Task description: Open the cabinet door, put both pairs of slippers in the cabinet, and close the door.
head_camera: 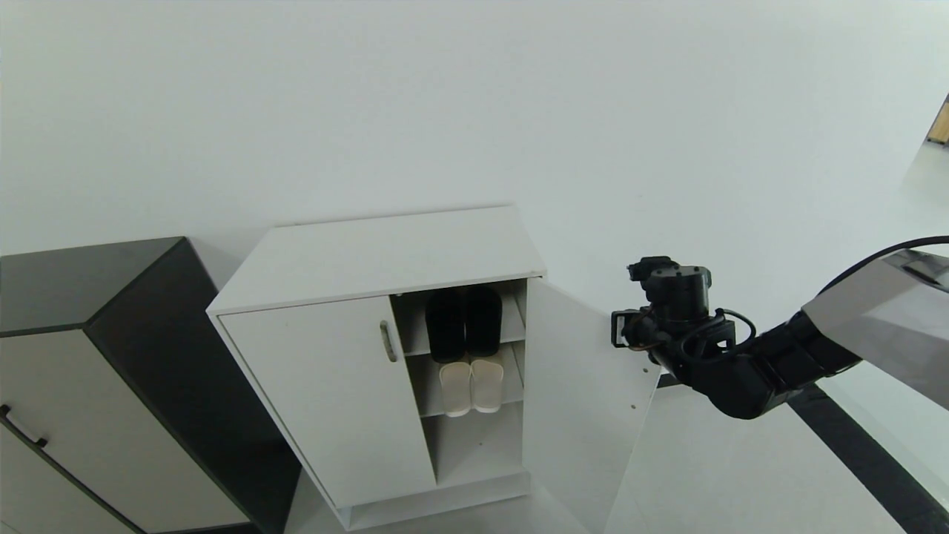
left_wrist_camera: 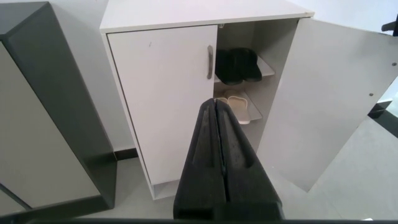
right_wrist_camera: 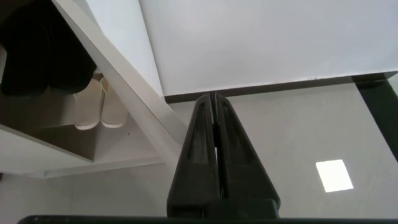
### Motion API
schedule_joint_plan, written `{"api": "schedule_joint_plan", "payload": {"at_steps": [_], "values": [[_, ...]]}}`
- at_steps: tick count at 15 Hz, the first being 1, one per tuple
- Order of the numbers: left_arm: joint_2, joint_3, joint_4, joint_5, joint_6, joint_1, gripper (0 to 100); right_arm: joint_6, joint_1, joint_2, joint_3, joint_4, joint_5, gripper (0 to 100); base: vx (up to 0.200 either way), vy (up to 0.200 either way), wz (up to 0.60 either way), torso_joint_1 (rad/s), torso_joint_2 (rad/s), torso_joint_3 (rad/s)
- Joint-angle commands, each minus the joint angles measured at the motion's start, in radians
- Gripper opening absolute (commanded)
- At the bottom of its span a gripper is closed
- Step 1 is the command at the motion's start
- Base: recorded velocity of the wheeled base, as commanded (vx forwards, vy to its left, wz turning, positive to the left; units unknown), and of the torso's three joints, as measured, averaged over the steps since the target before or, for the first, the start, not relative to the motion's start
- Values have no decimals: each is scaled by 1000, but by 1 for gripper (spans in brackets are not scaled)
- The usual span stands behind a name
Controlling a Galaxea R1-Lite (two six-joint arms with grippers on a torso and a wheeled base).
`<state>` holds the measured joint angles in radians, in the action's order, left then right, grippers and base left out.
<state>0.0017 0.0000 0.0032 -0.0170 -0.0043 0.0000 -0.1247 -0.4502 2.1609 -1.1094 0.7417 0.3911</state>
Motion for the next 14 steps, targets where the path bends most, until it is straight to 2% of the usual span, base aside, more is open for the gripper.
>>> {"api": "schedule_joint_plan", "payload": {"at_steps": [1,5,10,14], "values": [[0,0,0,0,0,0,0,0,-2,-3,13,-1,0,0,0,0,0,0,0,0],[0,0,0,0,0,0,0,0,-44,-27,59,2,6,0,0,0,0,0,0,0],[0,0,0,0,0,0,0,-4,-185,-128,161,5,8,0,0,0,0,0,0,0],[0,0,0,0,0,0,0,-3,-237,-208,201,2,6,0,0,0,0,0,0,0]]}}
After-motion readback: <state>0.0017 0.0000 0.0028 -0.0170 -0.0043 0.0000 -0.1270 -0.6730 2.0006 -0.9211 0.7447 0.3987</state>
